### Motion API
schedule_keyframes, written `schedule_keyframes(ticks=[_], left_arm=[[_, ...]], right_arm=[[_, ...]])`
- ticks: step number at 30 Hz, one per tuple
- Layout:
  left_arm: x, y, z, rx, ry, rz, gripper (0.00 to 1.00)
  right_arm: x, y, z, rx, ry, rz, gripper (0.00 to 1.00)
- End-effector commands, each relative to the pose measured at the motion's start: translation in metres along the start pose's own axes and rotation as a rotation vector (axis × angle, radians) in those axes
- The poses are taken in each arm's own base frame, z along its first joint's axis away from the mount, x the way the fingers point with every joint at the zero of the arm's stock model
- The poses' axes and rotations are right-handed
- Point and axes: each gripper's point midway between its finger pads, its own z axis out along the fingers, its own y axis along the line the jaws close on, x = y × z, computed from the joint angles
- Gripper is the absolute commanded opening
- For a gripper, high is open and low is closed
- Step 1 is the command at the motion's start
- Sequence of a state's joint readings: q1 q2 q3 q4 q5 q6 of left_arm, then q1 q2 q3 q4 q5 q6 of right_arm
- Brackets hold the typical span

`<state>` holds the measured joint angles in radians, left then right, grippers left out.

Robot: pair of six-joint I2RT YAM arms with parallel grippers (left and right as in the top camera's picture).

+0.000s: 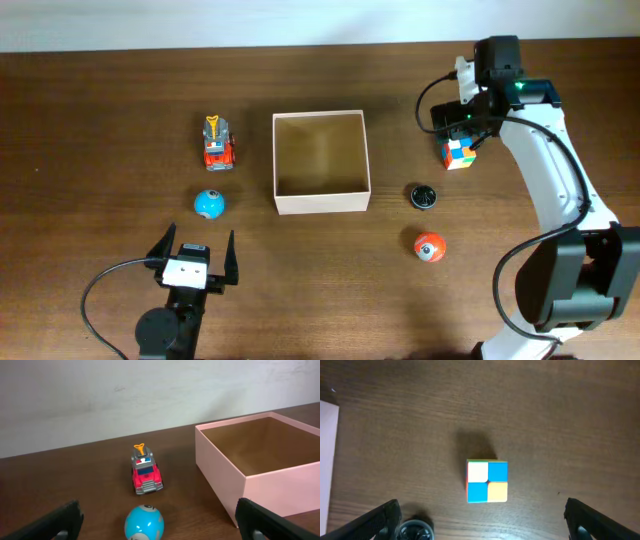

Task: Pack container
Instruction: 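Reach the right gripper forward and grasp the Rubik's cube, then carry the cube left and lower it into the pink box, release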

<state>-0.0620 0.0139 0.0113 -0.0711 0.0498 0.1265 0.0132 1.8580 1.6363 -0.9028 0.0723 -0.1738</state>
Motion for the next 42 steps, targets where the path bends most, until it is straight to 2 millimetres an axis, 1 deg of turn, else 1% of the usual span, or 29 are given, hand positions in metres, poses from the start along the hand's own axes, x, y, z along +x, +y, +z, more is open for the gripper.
schedule_keyframes(ticks=[1, 4, 9, 15, 21, 31, 36, 40, 42], left_arm=[[0.001, -0.001, 0.000, 0.008, 0.000, -0.013, 0.99], [0.001, -0.001, 0.000, 0.008, 0.000, -0.013, 0.99], [0.001, -0.001, 0.000, 0.008, 0.000, -0.013, 0.99], [0.001, -0.001, 0.000, 0.008, 0.000, -0.013, 0.99], [0.001, -0.001, 0.000, 0.008, 0.000, -0.013, 0.99], [0.001, -0.001, 0.000, 0.008, 0.000, -0.013, 0.99], [0.001, -0.001, 0.000, 0.008, 0.000, -0.013, 0.99], [0.001, -0.001, 0.000, 0.008, 0.000, -0.013, 0.99], [0.001, -0.001, 0.000, 0.008, 0.000, -0.013, 0.99]], right_arm=[[0.012, -0.013, 0.020, 0.005, 0.059, 0.001, 0.99], [0.022, -0.012, 0.033, -0.037, 0.100, 0.018, 0.99], [0.034, -0.016, 0.052, -0.048, 0.151, 0.032, 0.99], [0.047, -0.010, 0.074, -0.067, 0.212, 0.026, 0.99], [0.057, -0.007, 0.092, -0.080, 0.257, 0.025, 0.99], [0.067, -0.004, 0.111, -0.089, 0.295, 0.020, 0.99], [0.062, -0.004, 0.113, -0.085, 0.273, 0.020, 1.00], [0.059, -0.005, 0.114, -0.082, 0.260, 0.022, 0.91], [0.058, -0.005, 0.114, -0.081, 0.256, 0.022, 0.84]])
